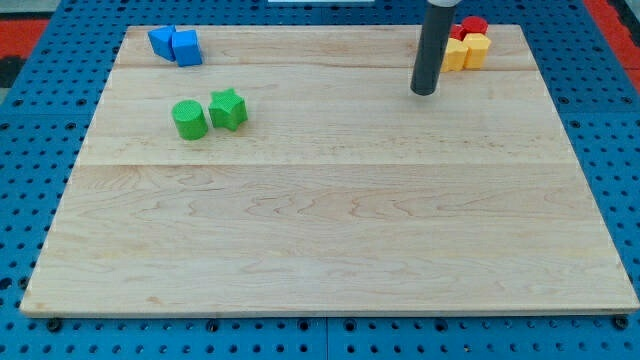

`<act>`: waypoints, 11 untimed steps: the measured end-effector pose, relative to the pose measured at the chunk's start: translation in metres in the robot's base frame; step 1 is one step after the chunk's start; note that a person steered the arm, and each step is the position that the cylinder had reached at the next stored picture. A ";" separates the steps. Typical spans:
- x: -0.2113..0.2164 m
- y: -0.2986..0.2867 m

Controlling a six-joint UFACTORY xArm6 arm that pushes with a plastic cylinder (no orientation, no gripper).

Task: Move your arm towards green circle

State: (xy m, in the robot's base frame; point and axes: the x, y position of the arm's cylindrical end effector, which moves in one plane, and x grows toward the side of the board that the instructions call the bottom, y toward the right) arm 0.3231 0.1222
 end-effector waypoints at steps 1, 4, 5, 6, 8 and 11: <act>0.000 -0.003; 0.072 -0.027; 0.094 -0.104; 0.112 -0.236; 0.097 -0.420; 0.080 -0.287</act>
